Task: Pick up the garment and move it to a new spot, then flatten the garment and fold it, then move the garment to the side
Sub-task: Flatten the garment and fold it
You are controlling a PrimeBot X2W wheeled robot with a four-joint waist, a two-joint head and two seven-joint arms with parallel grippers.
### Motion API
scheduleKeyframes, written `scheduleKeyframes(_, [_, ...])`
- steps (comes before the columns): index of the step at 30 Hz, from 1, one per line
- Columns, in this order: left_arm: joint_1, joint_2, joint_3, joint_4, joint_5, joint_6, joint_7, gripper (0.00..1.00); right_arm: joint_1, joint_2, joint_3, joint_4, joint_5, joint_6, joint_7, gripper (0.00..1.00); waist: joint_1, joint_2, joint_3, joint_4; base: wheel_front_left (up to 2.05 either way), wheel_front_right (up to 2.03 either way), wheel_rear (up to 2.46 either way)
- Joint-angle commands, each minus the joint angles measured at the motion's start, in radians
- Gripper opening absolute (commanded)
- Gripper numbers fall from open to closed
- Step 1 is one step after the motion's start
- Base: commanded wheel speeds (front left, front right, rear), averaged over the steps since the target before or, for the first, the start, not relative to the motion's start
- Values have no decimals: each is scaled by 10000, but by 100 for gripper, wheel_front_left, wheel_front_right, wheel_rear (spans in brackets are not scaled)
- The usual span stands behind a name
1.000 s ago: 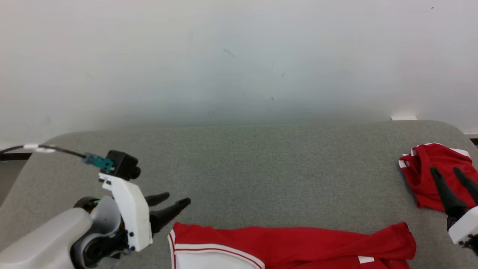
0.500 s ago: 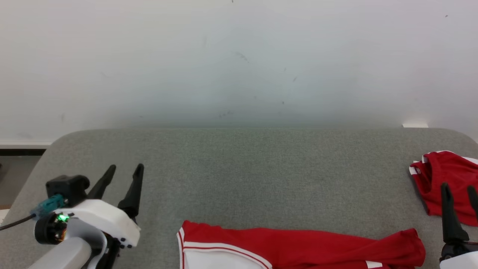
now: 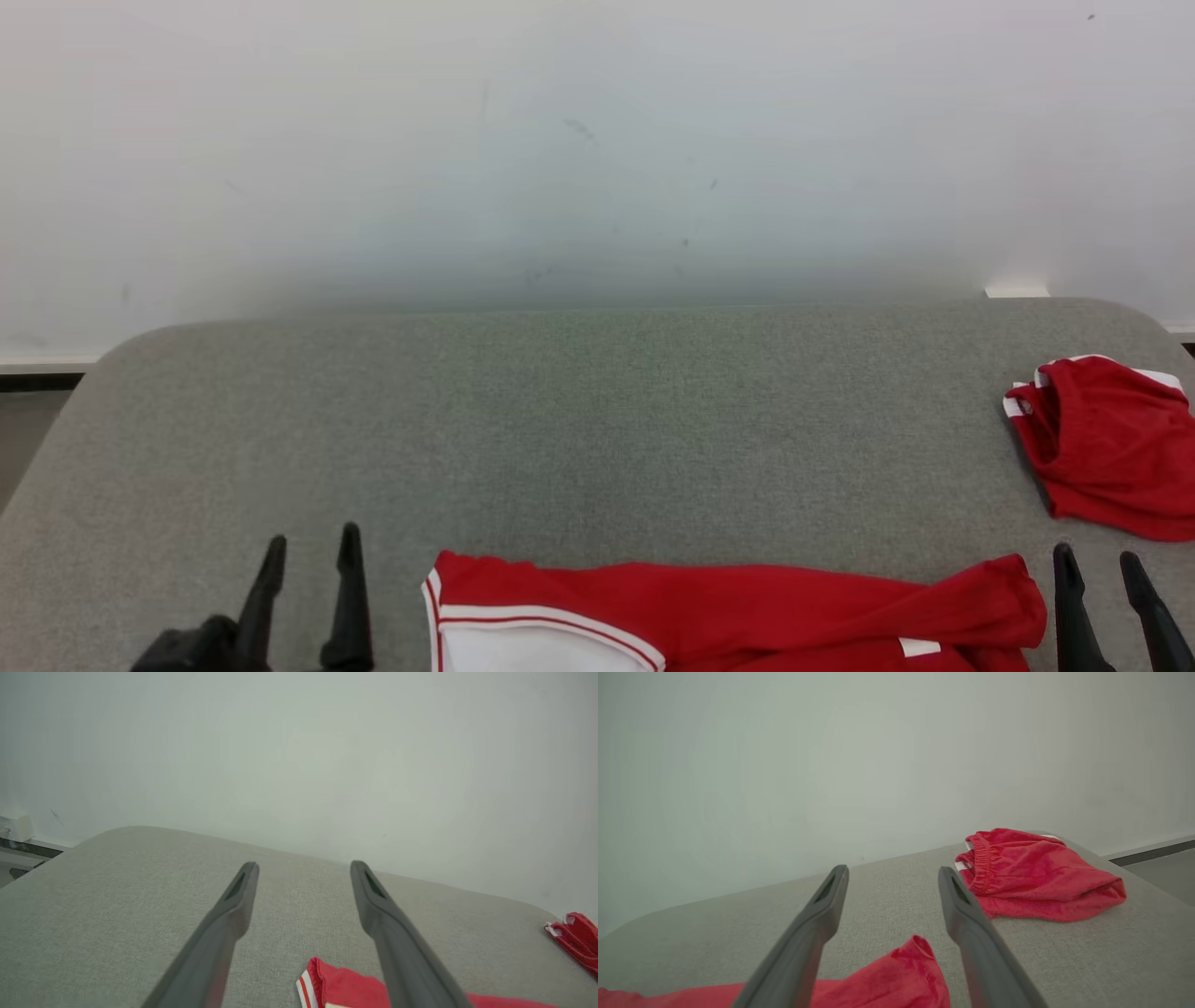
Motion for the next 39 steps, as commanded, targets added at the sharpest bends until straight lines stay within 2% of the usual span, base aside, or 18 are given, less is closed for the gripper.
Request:
scheduleKeyframes(1, [213,-235,137,108,274,-185,-14,100,135,-28,-43,117,-79,-23,-5,100,1,0,59,-22,0,0,0])
scheduleKeyframes(3, [366,-759,432,260,575,-586,-14,100,98,-15,-20,329,-94,-23,43,100,1,0,119,-19,0,0,0])
scheduleKeyframes(7, [352,-1437,776,777,1110,-1380,-15,100,-206,-132,62,733,-51,-23,208,100,1,0,224,29,0,0,0])
scheduleKeyframes(14, [26,-2077,1303,1374,1831,-2325,-15,100,-1101,-338,271,2072,138,-23,1426,100,1,0,410,38,0,0,0])
scheduleKeyframes(21, [-181,-2402,1607,1816,2247,-2837,-16,100,-1782,-447,423,3698,650,-23,3050,100,1,0,561,244,0,0,0])
scheduleKeyframes(28, [-262,-2571,1843,2112,2528,-3105,-16,100,-2048,-385,915,4846,1462,-23,4339,100,1,0,645,453,0,0,0])
scheduleKeyframes(32, [-273,-2616,1888,2253,2629,-3193,-16,100,-2024,-288,1470,5084,1955,-11,5239,100,1,0,627,565,0,0,0])
scheduleKeyframes(33, [-264,-2621,1904,2276,2653,-3216,-16,100,-2033,-305,1573,5018,2101,-3,5382,86,1,0,626,586,0,0,0])
scheduleKeyframes(34, [-255,-2627,1920,2297,2663,-3232,-16,100,-2058,-353,1633,4940,2229,3,5427,45,1,0,629,607,0,0,0])
scheduleKeyframes(35, [-247,-2634,1932,2320,2664,-3254,-16,100,-2081,-427,1679,4884,2320,3,5436,20,1,0,627,627,0,0,0])
scheduleKeyframes(36, [-235,-2641,1939,2345,2667,-3272,-16,100,-2101,-502,1708,4843,2387,2,5448,0,1,0,621,646,0,0,0])
scheduleKeyframes(39, [-227,-2659,1952,2422,2680,-3287,-16,100,-2214,-691,1673,4714,2605,-12,5315,0,1,0,603,697,0,0,0])
